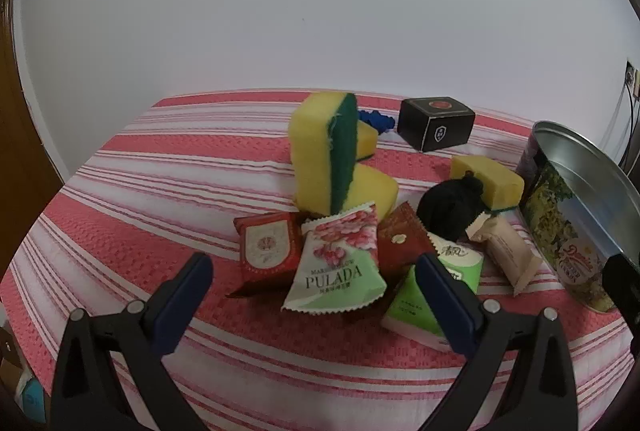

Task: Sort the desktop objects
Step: 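Move both tools toward the pile of snacks and sponges, then grasp the white-pink PULADA packet with the left tool while the right tool grasps the green tissue pack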

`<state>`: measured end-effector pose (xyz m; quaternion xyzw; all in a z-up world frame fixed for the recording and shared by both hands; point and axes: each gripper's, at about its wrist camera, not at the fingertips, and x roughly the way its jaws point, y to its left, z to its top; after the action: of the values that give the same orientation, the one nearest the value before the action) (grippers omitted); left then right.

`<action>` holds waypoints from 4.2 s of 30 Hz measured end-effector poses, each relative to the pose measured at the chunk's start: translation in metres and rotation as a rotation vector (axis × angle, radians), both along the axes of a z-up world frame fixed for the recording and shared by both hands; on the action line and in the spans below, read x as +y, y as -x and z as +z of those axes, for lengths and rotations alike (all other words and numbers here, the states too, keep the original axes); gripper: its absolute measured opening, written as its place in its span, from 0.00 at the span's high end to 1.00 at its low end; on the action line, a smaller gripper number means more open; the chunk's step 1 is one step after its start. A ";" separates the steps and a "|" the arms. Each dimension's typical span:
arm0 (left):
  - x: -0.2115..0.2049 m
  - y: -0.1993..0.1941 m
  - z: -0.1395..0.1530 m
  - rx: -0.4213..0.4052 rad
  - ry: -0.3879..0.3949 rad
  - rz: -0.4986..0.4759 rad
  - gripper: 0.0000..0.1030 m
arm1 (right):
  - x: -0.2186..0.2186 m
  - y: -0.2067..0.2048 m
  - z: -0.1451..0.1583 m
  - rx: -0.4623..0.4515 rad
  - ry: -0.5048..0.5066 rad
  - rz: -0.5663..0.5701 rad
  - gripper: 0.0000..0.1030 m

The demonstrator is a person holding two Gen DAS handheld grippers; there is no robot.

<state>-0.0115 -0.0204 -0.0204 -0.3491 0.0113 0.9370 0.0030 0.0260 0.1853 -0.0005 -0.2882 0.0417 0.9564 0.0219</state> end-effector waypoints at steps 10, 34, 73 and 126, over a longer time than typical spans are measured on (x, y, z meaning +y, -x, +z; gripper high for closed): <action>-0.010 0.004 -0.002 -0.012 -0.008 -0.006 0.01 | -0.005 0.011 -0.008 -0.037 0.026 0.046 0.01; -0.060 -0.027 0.016 0.078 -0.038 -0.138 0.00 | -0.015 0.007 -0.021 -0.096 0.066 0.166 0.01; -0.022 0.026 -0.013 -0.048 0.059 -0.451 0.65 | -0.024 0.011 -0.030 -0.173 0.224 0.237 0.11; -0.045 -0.017 0.018 0.036 -0.243 -0.334 0.80 | -0.052 0.011 -0.015 -0.110 0.153 0.307 0.49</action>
<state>0.0059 -0.0654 -0.0022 -0.3228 -0.0438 0.9240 0.2001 0.0153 0.1330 -0.0153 -0.3438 0.0684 0.9254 -0.1440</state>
